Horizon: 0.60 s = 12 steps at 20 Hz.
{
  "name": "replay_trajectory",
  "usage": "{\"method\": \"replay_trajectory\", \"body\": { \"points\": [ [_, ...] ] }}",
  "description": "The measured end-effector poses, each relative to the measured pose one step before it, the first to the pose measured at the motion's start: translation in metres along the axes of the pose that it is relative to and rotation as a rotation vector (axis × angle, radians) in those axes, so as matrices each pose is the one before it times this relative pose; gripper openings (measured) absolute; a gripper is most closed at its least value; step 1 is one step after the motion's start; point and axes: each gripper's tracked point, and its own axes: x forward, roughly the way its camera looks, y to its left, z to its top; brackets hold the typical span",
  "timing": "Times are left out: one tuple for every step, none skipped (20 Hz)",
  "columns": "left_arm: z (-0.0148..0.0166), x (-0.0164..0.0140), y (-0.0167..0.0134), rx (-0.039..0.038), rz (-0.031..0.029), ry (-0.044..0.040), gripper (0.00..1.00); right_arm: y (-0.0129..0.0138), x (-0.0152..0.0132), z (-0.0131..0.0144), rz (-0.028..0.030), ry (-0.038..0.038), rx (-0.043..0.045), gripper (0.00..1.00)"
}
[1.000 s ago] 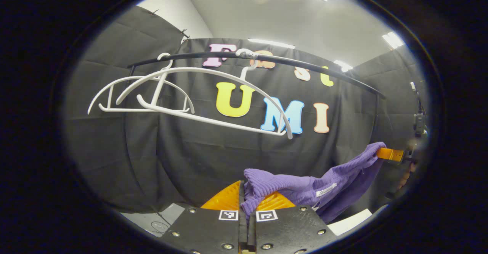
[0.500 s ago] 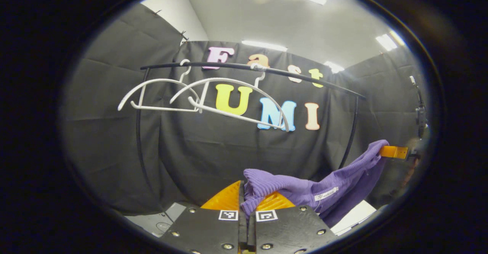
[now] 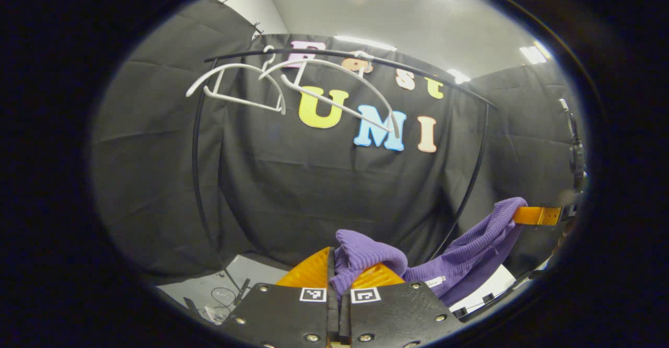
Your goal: Grasp the clothes on the hanger with both hands and then place them into the laundry hamper below.
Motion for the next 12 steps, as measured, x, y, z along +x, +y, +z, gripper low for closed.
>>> {"method": "replay_trajectory", "body": {
  "points": [
    [-0.01204,0.00316,-0.00025,0.00614,0.00475,0.02276,0.02,0.00418,0.00329,-0.01559,0.01924,0.03335,-0.00046,0.0],
    [-0.01539,0.00086,0.00083,0.0062,0.0116,0.02659,0.02,0.00205,0.00243,-0.01815,0.02086,0.04154,-0.00558,0.0],
    [-0.01163,0.00021,0.00059,0.00125,0.0097,0.02616,0.02,0.00329,0.00306,-0.01789,0.02543,0.04338,-0.01312,0.0],
    [-0.01685,-0.00043,-0.00045,-0.0089,0.00493,0.02902,0.02,0.00173,0.00234,-0.01727,0.02189,0.04658,-0.01937,0.0],
    [-0.01053,0.00077,-0.00017,-0.01393,-0.00332,0.01729,0.02,0.00337,0.00332,-0.01466,0.02072,0.03411,-0.01965,0.0],
    [-0.01608,0.0021,-0.00178,-0.0132,-0.00328,0.01757,0.02,0.00268,0.00291,-0.01233,0.01502,0.02328,-0.01725,0.0],
    [-0.01352,0.00264,0.00225,-0.00302,0.00839,0.02484,0.02,0.00179,0.00664,-0.0129,0.01077,0.0263,-0.01573,0.0],
    [-0.01887,0.00519,0.00495,-0.00492,0.01525,0.03181,0.02,0.00155,0.00853,-0.01284,0.00543,0.02833,-0.01138,0.0],
    [-0.01775,0.00393,0.00192,-0.01057,0.00856,0.02649,0.02,0.00038,0.00873,-0.01286,0.00056,0.02935,-0.00111,0.0],
    [-0.01666,0.00452,-0.00068,-0.00964,0.00264,0.02149,0.02,-0.00285,0.01163,-0.01415,0.00322,0.02711,0.00308,0.0],
    [-0.01377,0.00605,-0.00051,-0.0032,-0.00289,0.02078,0.02,-0.00058,0.00814,-0.00908,-0.00118,0.02754,0.00496,0.0],
    [-0.01405,0.00237,0.0,0.00545,-0.00233,0.02499,0.02,0.00409,0.00695,-0.0082,-0.00642,0.02718,0.00751,0.0]
  ]
}}
